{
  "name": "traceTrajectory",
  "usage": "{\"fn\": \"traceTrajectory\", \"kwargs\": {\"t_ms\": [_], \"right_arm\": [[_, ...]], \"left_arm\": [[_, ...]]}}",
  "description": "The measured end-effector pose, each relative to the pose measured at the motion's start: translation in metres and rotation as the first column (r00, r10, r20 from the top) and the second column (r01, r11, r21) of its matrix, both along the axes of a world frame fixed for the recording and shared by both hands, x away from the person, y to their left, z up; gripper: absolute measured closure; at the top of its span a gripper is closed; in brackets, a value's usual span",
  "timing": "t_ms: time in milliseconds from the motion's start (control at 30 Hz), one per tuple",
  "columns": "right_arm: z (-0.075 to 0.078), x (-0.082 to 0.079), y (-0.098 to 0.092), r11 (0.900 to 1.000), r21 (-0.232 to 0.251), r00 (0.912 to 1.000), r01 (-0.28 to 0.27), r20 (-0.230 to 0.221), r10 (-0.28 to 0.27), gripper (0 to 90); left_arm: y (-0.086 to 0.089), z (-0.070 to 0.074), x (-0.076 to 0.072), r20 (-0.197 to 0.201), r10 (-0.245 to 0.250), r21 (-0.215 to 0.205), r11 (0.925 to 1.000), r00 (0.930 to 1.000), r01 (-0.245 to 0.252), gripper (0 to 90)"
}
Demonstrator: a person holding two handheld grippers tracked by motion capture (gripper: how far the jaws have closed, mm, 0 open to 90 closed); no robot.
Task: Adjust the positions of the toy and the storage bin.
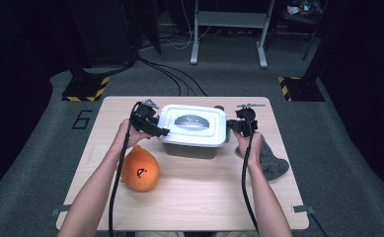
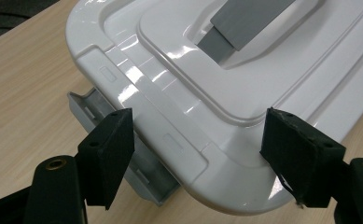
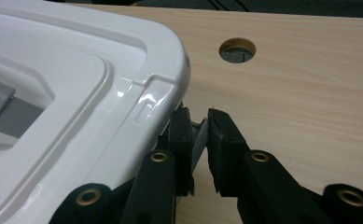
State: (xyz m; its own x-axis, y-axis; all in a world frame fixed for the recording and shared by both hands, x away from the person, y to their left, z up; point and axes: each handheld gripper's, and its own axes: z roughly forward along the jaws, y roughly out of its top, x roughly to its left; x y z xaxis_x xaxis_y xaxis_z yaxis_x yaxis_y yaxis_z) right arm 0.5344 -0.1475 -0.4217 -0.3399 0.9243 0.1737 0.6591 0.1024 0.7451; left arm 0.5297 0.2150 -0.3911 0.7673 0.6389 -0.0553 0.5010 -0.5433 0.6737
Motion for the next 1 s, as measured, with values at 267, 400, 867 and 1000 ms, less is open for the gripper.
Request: {"fn": "traceTrajectory", "kwargs": {"t_ms": [267,400,867,1000], "right_arm": [[-0.001,-0.016,-0.001,1.0,-0.001,0.9996,0.026,0.007,-0.026,79.8],[-0.001,-0.02,0.0,0.999,0.003,0.9993,0.037,0.008,-0.037,79.7],[-0.002,-0.013,-0.006,1.0,0.004,0.9993,0.009,0.036,-0.009,74.7],[-0.003,-0.008,-0.004,1.0,-0.002,0.9995,0.016,0.027,-0.016,78.0]], "left_arm": [[0.004,0.001,-0.004,0.001,-0.008,-0.008,0.9999,1.0,0.008,22.9],[0.005,0.003,-0.009,0.01,-0.019,-0.011,0.9998,0.9998,0.02,21.1],[0.003,0.001,-0.021,0.018,-0.046,0.022,0.9987,0.9988,0.046,12.3],[0.003,-0.002,-0.022,0.0,-0.063,0.036,0.9973,0.998,0.063,12.1]]}}
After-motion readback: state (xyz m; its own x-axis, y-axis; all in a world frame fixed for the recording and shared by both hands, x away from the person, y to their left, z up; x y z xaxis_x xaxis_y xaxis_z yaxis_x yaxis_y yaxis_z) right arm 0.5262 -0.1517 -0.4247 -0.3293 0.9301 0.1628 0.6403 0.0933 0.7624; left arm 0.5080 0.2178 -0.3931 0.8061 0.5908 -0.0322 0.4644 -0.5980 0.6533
